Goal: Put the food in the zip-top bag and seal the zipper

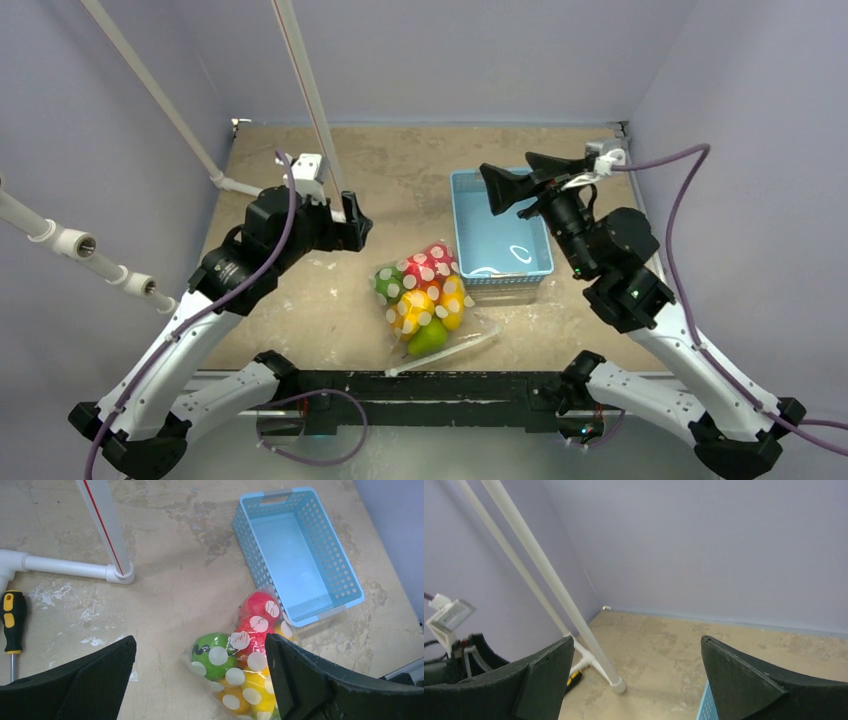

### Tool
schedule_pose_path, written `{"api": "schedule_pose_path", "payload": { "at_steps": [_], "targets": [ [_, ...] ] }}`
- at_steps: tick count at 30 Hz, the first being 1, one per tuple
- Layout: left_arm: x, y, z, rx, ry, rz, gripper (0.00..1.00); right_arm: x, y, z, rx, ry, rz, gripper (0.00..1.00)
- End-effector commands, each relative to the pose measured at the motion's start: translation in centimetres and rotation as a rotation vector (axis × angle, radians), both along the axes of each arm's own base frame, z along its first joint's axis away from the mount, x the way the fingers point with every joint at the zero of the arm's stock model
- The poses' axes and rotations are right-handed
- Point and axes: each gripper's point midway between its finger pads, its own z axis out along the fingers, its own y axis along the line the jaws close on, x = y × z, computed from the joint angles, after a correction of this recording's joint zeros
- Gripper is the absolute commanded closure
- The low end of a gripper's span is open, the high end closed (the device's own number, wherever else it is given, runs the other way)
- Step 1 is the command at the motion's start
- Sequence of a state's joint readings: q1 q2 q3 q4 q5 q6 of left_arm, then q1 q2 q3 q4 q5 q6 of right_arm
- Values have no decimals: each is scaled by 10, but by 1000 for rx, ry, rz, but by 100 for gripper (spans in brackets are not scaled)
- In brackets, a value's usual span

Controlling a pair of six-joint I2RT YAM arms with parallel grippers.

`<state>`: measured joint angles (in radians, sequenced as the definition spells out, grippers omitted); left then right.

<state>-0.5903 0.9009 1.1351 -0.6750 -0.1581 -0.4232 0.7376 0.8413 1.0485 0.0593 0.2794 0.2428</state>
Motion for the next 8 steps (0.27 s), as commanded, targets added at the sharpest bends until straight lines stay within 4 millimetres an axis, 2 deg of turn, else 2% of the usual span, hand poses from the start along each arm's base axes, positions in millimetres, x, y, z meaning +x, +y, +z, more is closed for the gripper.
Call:
{"api": "schedule_pose_path", "payload": {
  "at_steps": [1, 4, 6, 8],
  "targets": [
    [3, 4, 31, -27, -90, 15, 1, -15, -32, 50, 130, -94, -75, 1],
    [4, 5, 29, -25, -88, 25, 1, -22, -36, 59, 132, -135, -70, 1],
    [4, 5, 27, -24, -86, 28, 1, -18, -27, 56, 98, -116, -49, 1],
    [4, 5, 26, -28, -85, 29, 1, -13, -31, 56, 113, -106, -81, 1]
  ]
}}
